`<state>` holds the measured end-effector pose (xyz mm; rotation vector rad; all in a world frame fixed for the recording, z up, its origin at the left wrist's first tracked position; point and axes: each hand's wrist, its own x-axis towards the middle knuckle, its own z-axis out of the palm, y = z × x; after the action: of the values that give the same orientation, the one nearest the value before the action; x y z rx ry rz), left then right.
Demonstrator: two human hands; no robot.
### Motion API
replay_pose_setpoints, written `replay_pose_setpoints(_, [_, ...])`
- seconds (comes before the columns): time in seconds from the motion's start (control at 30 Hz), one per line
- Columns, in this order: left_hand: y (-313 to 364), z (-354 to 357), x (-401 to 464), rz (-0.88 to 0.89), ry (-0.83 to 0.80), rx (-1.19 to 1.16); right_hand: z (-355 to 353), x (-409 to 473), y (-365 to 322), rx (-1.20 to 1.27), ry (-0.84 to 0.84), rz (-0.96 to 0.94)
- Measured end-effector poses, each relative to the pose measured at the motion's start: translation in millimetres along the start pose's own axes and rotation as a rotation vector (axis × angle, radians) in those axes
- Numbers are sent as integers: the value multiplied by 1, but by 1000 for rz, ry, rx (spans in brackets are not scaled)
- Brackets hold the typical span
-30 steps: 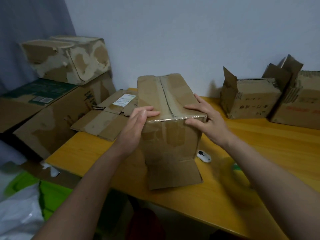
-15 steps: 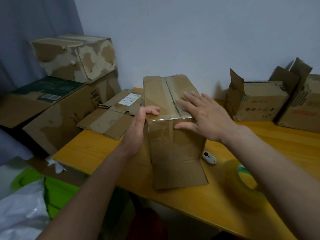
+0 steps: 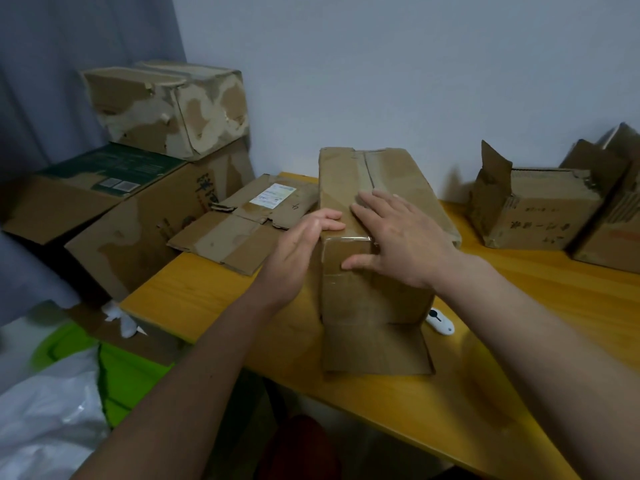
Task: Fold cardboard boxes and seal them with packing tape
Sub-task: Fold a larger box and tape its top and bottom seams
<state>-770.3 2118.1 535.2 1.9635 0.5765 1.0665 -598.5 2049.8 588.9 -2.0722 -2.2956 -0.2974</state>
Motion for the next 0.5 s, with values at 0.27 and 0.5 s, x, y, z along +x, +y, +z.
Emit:
replay_pose_setpoints(0.27, [-9, -5, -2, 57, -72, 71, -3, 1, 6, 78, -74, -17])
replay_pose_setpoints(0.5, [-20, 2, -5, 137, -30, 324, -9, 11, -26, 125, 3, 208])
